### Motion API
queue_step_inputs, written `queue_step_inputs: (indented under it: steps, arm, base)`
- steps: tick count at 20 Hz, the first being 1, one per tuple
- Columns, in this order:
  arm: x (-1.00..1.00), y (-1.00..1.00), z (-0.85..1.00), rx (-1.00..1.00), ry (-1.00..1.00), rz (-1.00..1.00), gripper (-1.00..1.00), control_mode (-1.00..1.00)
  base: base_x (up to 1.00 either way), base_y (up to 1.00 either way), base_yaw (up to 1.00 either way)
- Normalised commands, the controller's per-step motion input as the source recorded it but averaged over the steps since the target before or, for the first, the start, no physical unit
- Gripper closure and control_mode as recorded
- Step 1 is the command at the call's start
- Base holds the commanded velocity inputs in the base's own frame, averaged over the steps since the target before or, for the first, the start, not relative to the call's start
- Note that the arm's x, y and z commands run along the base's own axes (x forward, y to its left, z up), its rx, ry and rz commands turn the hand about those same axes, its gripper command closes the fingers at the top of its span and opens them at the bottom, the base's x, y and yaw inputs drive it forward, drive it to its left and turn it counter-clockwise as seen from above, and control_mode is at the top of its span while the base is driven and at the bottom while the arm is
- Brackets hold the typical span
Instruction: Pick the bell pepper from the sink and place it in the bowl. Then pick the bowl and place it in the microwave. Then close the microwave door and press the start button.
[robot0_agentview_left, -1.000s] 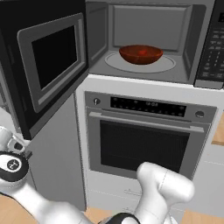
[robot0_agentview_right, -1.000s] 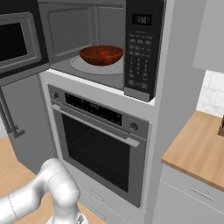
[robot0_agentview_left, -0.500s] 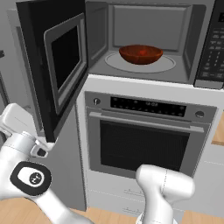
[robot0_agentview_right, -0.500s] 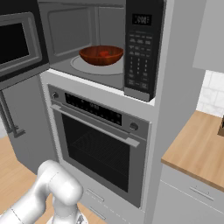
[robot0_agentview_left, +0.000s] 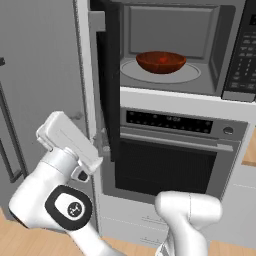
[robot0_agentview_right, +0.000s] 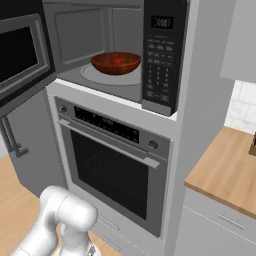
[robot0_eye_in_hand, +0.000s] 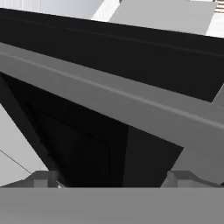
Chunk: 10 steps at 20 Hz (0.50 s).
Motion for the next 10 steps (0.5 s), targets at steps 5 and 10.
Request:
queue_step_inputs:
  steps: [5, 10]
  arm:
    - [-0.25, -0.98, 0.09, 0.24, -0.05, 0.0, -1.0, -1.0]
    - [-0.1, -0.91, 0.09, 0.24, -0.05, 0.0, -1.0, -1.0]
  base:
    - [0.0, 0.0, 0.0]
    - [0.0, 0.0, 0.0]
